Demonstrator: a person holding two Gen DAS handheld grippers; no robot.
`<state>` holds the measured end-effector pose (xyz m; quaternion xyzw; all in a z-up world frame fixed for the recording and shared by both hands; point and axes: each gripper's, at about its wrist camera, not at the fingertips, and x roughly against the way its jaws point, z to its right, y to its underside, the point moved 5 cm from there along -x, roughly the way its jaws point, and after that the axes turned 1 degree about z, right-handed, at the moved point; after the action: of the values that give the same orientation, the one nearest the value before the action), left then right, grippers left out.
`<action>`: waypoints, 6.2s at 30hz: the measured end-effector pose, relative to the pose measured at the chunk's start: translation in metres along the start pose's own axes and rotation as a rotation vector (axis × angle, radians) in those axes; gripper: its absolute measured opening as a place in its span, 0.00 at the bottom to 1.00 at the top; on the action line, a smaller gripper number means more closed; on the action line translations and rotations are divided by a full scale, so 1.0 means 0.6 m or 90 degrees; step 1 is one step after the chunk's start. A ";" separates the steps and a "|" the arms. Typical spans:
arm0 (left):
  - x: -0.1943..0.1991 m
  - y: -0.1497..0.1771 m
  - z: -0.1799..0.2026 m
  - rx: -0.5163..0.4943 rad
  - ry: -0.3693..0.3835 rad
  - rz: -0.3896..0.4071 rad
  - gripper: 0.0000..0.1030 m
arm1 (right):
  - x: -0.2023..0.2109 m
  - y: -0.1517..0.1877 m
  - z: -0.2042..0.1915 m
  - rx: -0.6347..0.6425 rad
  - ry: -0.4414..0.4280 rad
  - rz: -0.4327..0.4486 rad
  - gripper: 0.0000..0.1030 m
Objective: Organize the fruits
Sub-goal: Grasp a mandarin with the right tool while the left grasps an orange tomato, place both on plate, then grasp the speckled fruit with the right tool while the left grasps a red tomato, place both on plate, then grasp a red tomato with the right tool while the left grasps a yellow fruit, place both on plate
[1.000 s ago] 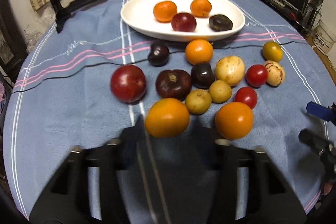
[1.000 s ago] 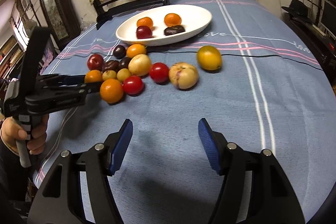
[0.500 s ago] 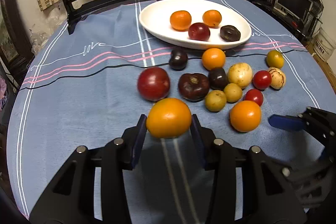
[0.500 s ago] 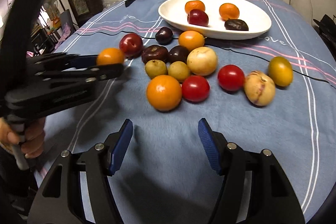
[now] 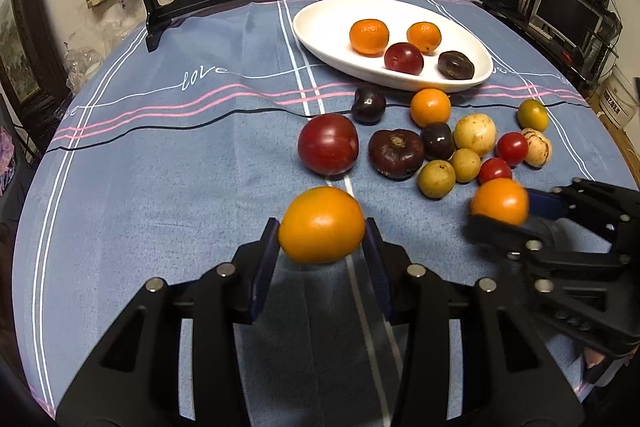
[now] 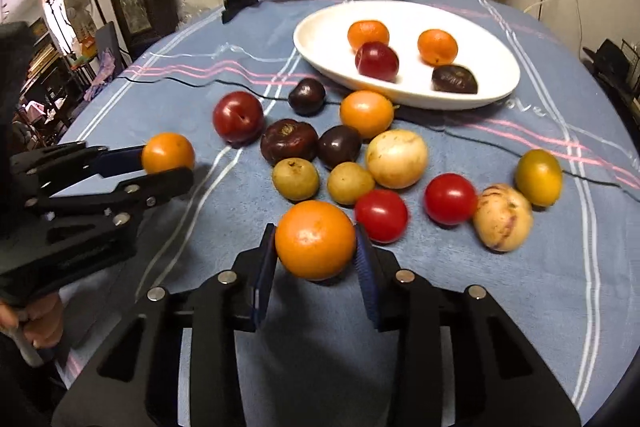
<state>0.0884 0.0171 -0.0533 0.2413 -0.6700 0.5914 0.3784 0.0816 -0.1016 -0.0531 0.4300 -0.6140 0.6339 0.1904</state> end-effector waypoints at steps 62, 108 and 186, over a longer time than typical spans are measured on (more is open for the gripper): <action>-0.009 -0.069 -0.013 0.038 -0.043 0.010 0.82 | 0.095 0.025 0.175 -0.088 0.072 0.084 0.45; 0.004 -0.169 0.062 -0.020 0.016 0.059 0.41 | 0.114 -0.101 0.140 0.012 0.082 0.161 0.39; -0.067 -0.053 0.128 -0.098 0.029 -0.026 0.63 | 0.038 -0.035 0.131 -0.014 0.031 0.071 0.29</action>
<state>0.1198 -0.0684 -0.0671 0.2117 -0.6995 0.5355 0.4233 0.1094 -0.1785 -0.0324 0.3777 -0.6393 0.6466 0.1746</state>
